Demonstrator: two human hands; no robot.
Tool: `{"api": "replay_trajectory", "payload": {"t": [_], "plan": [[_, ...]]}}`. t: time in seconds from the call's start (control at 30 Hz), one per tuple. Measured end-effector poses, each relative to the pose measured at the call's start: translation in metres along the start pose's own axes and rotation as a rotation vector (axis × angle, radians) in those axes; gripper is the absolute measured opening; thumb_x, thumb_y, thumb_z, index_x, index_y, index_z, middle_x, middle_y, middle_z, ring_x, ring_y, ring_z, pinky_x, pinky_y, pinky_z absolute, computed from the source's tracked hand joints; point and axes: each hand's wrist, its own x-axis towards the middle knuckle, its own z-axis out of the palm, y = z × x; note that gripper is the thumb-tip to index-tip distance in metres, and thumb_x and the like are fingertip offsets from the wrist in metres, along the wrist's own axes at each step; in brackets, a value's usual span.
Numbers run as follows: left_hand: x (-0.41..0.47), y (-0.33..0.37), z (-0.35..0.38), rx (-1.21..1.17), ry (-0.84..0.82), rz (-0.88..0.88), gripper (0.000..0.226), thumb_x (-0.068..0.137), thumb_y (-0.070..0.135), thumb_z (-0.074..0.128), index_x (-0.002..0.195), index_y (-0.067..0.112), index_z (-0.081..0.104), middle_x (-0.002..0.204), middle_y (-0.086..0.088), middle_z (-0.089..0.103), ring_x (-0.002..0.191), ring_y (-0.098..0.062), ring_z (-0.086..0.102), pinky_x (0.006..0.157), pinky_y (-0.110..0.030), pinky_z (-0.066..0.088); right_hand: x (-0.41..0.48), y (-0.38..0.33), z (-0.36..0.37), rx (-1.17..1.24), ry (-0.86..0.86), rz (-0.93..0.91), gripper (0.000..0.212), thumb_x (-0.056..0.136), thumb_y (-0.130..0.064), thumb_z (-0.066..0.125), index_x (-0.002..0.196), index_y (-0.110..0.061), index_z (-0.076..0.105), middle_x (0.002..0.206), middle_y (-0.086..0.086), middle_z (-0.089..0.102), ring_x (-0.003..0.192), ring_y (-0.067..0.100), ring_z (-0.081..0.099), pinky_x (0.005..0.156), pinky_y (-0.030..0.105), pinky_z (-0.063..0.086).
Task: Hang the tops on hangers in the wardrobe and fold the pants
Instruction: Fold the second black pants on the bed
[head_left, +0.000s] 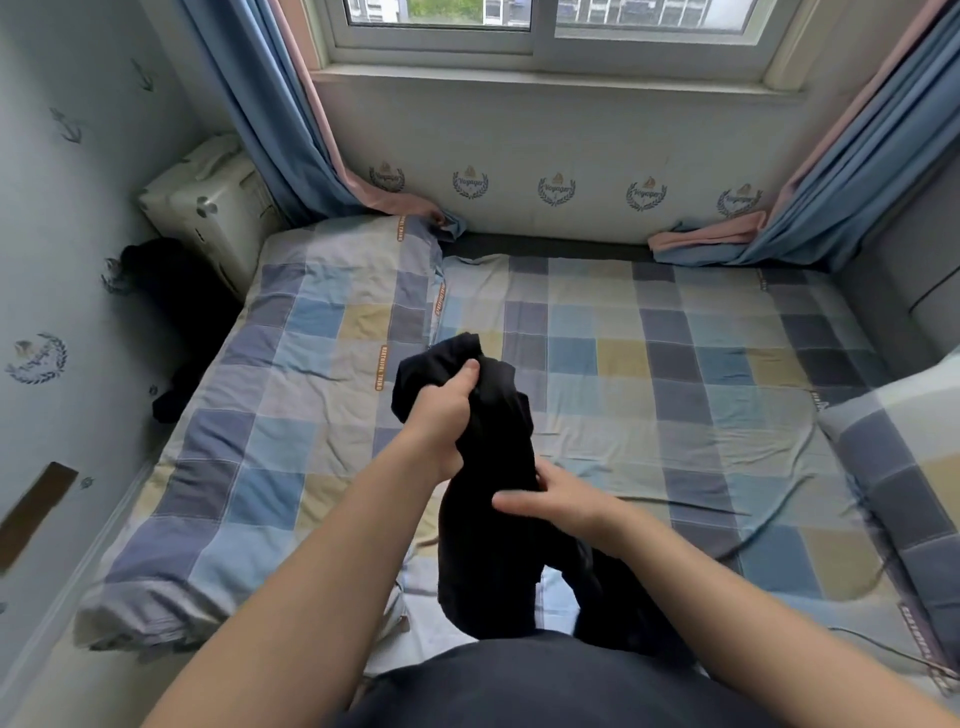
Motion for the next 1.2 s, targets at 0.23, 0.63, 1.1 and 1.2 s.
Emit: {"api": "replay_trajectory", "payload": {"t": [0.23,0.63,1.1,1.2], "plan": [[0.009,0.024,-0.004,-0.030,0.037,0.129,0.066,0.087,0.061,0.068,0.124,0.006,0.067,0.119,-0.012,0.073,0.109,-0.032,0.069,0.102,-0.046,0.052,0.011,-0.005,-0.009,-0.318,0.352,-0.062,0.022,0.097,-0.016,0.062,0.075,-0.013,0.063,0.073,-0.001,0.060,0.075,0.014,0.056,0.072,0.037,0.044],[-0.007,-0.062,-0.007,0.830,-0.206,0.365,0.040,0.090,0.040,0.072,0.125,0.021,0.067,0.115,0.002,0.073,0.108,-0.018,0.068,0.095,-0.044,0.054,0.012,-0.100,-0.042,0.288,0.587,-0.278,0.013,0.099,-0.015,0.061,0.096,-0.008,0.071,0.093,0.012,0.073,0.091,0.029,0.069,0.084,0.040,0.059],[-0.006,-0.022,0.007,0.064,0.062,0.068,0.043,0.097,0.036,0.065,0.131,0.010,0.059,0.122,-0.011,0.069,0.110,-0.032,0.066,0.097,-0.050,0.055,-0.029,0.026,0.018,-0.345,0.560,0.061,0.126,0.065,-0.059,0.083,0.159,-0.028,0.005,0.162,-0.002,0.022,0.149,0.021,0.023,0.121,0.045,0.026],[-0.007,-0.016,0.013,-0.030,0.058,0.033,0.045,0.099,0.032,0.064,0.134,0.006,0.058,0.124,-0.015,0.068,0.109,-0.033,0.067,0.096,-0.048,0.056,-0.022,0.018,0.008,-0.268,0.499,0.126,0.124,0.058,-0.071,0.080,0.156,-0.027,0.018,0.153,-0.004,0.040,0.139,0.020,0.041,0.114,0.043,0.038]]}}
